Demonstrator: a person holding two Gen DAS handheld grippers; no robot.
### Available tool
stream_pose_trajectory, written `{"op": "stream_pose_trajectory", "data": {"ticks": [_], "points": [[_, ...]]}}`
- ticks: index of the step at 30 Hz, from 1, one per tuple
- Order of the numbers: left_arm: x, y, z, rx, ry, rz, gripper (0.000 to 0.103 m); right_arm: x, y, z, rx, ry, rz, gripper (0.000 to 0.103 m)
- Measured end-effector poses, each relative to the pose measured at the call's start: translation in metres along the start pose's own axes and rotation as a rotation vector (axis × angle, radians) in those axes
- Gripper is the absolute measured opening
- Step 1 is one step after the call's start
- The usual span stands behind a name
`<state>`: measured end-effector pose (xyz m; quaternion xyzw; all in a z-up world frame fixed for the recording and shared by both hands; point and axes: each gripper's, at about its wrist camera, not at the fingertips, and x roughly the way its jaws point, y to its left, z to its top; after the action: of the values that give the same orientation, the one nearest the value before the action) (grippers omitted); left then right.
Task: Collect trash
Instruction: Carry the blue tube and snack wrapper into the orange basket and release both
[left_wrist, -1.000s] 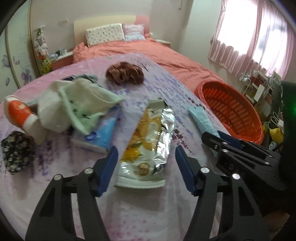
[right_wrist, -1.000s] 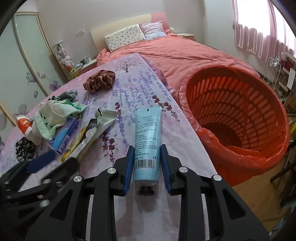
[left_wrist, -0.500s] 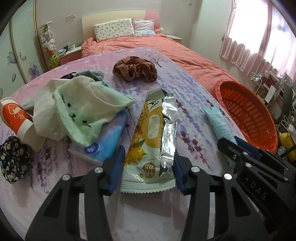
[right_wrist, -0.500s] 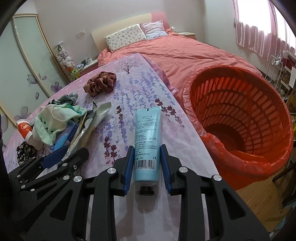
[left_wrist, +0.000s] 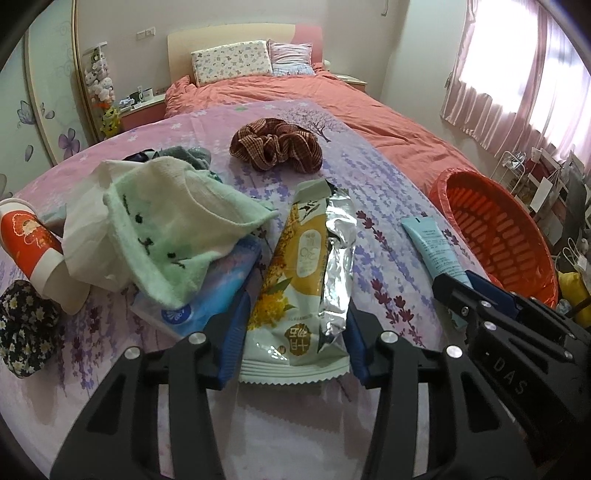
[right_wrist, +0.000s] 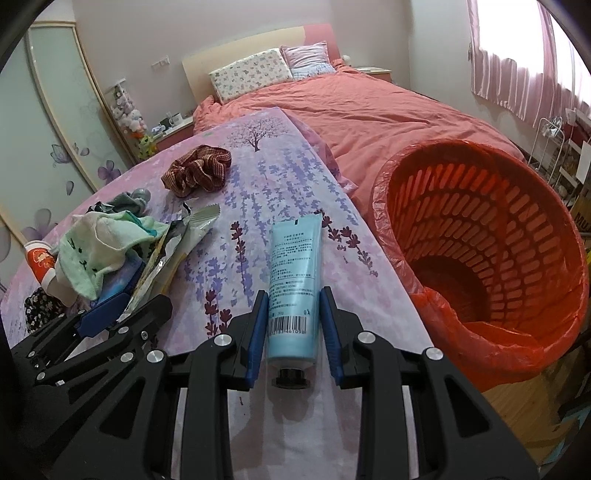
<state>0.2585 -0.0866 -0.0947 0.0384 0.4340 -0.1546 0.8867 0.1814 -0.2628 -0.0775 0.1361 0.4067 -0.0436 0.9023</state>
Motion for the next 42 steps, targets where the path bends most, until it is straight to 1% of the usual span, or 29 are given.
{"op": "stream_pose_trajectory", "data": {"ticks": [3,12,20,27,32,36,42], "points": [[-0.003,0.001,0.0,-0.008,-0.002,-0.017,0.045,-0.001,0.0,-0.001,-0.004,-0.002,-0.001,0.029],[-0.024,0.001,0.001,-0.014,-0.039,-0.034,0.043,-0.015,-0.007,-0.001,0.023,-0.019,0.019,0.029],[-0.051,-0.013,0.007,-0.004,-0.08,-0.055,0.043,-0.045,-0.014,0.007,0.018,-0.081,0.036,0.028],[-0.069,-0.023,0.011,-0.002,-0.098,-0.084,0.043,-0.067,-0.026,0.012,0.035,-0.121,0.048,0.028],[-0.083,-0.037,0.015,0.01,-0.119,-0.11,0.043,-0.083,-0.038,0.015,0.038,-0.163,0.028,0.028],[-0.09,-0.054,0.02,0.025,-0.13,-0.148,0.043,-0.093,-0.054,0.019,0.059,-0.186,0.001,0.028],[-0.091,-0.096,0.031,0.07,-0.136,-0.213,0.043,-0.101,-0.089,0.028,0.119,-0.219,-0.037,0.028]]}}
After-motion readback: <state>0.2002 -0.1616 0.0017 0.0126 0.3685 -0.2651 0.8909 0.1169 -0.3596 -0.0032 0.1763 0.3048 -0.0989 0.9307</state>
